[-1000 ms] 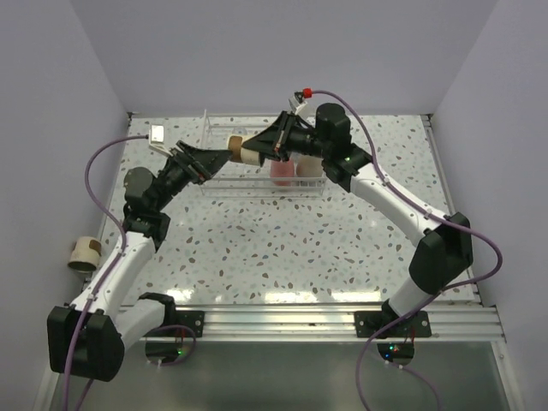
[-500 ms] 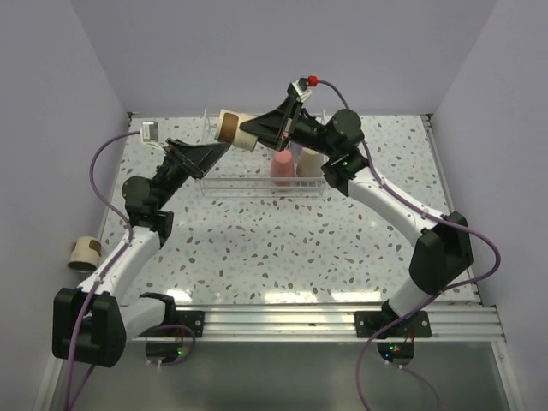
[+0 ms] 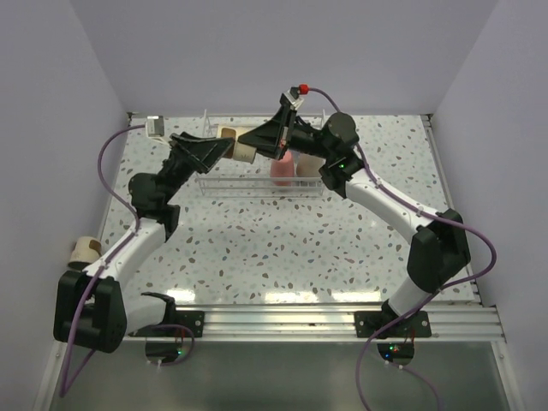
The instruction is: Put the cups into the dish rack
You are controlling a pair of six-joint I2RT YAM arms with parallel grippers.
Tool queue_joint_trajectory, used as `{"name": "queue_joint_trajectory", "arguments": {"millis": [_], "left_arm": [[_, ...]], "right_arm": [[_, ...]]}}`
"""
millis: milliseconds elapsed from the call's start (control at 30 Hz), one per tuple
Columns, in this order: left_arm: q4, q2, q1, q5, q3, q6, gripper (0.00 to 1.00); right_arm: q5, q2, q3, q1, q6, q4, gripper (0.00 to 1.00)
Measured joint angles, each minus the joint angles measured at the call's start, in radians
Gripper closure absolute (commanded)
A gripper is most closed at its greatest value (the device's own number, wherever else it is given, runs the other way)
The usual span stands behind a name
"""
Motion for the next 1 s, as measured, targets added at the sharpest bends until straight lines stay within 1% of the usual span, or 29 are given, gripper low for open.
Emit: {"name": "queue_joint_trajectory", "arguments": {"millis": [67,133,233,267,300,333,367,433,467,500,533,567,600,633,767,900,1000], "left_arm": [[-0.005,0.010,-0.016,-0.011,0.011,0.016,0.00],[-0.011,0.014,-0.032,-0.027,0.016,0.032,0.02],[-0.023,0.014,-0.047,-0.052,0.027,0.053,0.30],[-0.024,0.014,-0.050,-0.057,0.034,0.061,0.55],[-0.032,0.014,-0.051,-0.061,0.040,0.061,0.67],[-0.039,0.016,-0.053,-0.064,0.047,0.065,0.83],[-0.046,0.017,-0.054,-0.067,0.052,0.071,0.90],[-0.064,0.018,-0.055,-0.068,0.061,0.082,0.98],[-0.075,0.018,-0.055,-0.068,0.065,0.086,1.00],[-0.084,0.018,-0.055,-0.069,0.068,0.089,1.00],[-0.099,0.018,-0.055,-0.071,0.072,0.093,1.00],[-0.113,0.018,-0.055,-0.072,0.077,0.100,1.00],[-0.129,0.016,-0.055,-0.076,0.081,0.111,1.00],[-0.151,0.016,-0.055,-0.082,0.086,0.122,1.00],[-0.241,0.021,-0.049,-0.089,0.100,0.169,1.00],[-0.347,0.051,-0.045,-0.078,0.158,0.242,1.00],[-0.468,0.092,-0.047,-0.072,0.231,0.330,1.00]], "right_arm": [[-0.015,0.000,0.000,0.000,-0.005,-0.011,1.00],[-0.023,0.000,0.000,0.000,-0.009,-0.014,1.00],[-0.027,0.001,0.000,-0.002,-0.012,-0.015,1.00],[-0.028,0.002,0.000,-0.003,-0.012,-0.015,1.00],[-0.024,0.003,0.000,-0.005,-0.016,-0.010,1.00],[-0.022,0.003,0.000,-0.006,-0.019,-0.007,1.00],[-0.021,0.003,0.000,-0.008,-0.016,-0.003,1.00],[-0.019,0.005,0.000,-0.010,-0.014,-0.001,1.00],[-0.018,0.006,0.000,-0.011,-0.011,0.001,0.99],[-0.018,0.007,0.000,-0.013,-0.009,0.001,0.90],[-0.018,0.008,0.000,-0.015,-0.006,0.001,0.71],[-0.018,0.009,0.000,-0.017,-0.002,0.001,0.33],[-0.019,0.010,0.000,-0.020,-0.004,-0.003,0.12],[-0.021,0.010,-0.002,-0.021,-0.010,-0.005,0.02],[-0.030,0.010,-0.003,-0.027,-0.063,-0.047,0.02],[-0.036,0.008,0.001,-0.039,-0.155,-0.161,0.02],[-0.016,-0.001,0.045,-0.053,-0.296,-0.368,0.02]]}}
